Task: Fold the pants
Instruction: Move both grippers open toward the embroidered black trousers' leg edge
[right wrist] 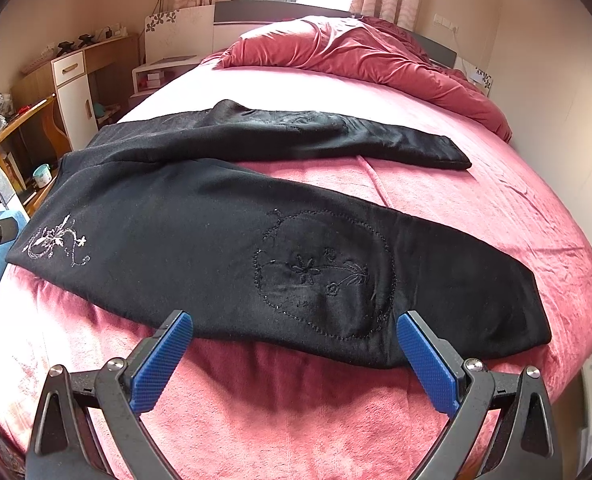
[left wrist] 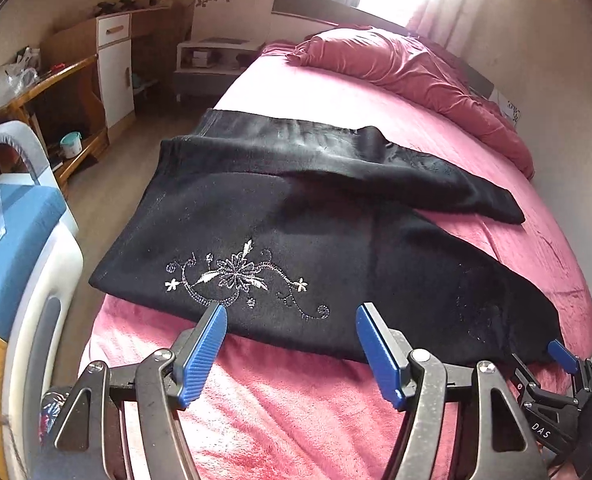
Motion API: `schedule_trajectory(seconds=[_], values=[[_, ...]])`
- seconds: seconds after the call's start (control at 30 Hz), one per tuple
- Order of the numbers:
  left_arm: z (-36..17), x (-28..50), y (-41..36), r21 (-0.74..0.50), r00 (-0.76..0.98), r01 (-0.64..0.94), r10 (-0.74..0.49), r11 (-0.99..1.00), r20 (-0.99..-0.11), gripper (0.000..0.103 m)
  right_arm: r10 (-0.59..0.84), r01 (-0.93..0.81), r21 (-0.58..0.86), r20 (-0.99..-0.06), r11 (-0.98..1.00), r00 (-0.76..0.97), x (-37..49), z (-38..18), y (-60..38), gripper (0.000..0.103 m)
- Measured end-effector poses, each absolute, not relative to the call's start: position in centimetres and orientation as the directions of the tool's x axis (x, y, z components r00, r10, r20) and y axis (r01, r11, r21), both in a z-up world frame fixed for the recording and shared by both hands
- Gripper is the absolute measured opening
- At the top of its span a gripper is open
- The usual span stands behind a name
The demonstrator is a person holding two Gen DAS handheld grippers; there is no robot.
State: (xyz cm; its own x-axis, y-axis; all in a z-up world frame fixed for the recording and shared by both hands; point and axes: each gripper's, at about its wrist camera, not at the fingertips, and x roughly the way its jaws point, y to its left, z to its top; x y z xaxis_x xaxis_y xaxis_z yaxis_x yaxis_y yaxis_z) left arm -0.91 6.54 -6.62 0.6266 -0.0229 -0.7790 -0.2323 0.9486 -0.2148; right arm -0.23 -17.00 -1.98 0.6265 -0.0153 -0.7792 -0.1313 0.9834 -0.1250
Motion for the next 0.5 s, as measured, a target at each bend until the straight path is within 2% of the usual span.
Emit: schedule_trajectory(seconds=[0.2, 0.37, 0.43, 0.47, 0.5], values=[[-7.8, -1.1, 7.8, -0.209, 0.606, -0.261, -0.009, 0.942, -0.796, 0.069, 0.004, -0.121, -0.086, -0.801, 0.989, 0.599, 0.1, -2.5, -17.5, 0.103], [-8.7, -1.4, 9.9, -0.226, 0.593, -0.313, 0.004, 0.923, -0.805, 0.069, 0.057, -0.087, 0.009, -0.824, 0.996, 0.563, 0.4, -3.1, -19.2, 0.103], [-8.9, -1.5, 11.1, -0.247, 0.595, -0.342, 0.005, 0.907, -0.804, 0.076, 0.087, -0.066, 0.061, -0.835, 0.996, 0.544, 0.5, -3.4, -20.1, 0.103], [-9.1, -1.6, 11.8, -0.254, 0.593, -0.361, 0.011, 0.897, -0.805, 0.086, 0.110, -0.054, 0.096, -0.839, 0.994, 0.533, 0.5, -3.6, -20.8, 0.103], [-9.2, -1.7, 12.4, -0.267, 0.596, -0.372, 0.008, 0.889, -0.803, 0.090, 0.136, -0.042, 0.134, -0.842, 0.990, 0.522, 0.5, -3.7, -21.5, 0.103]])
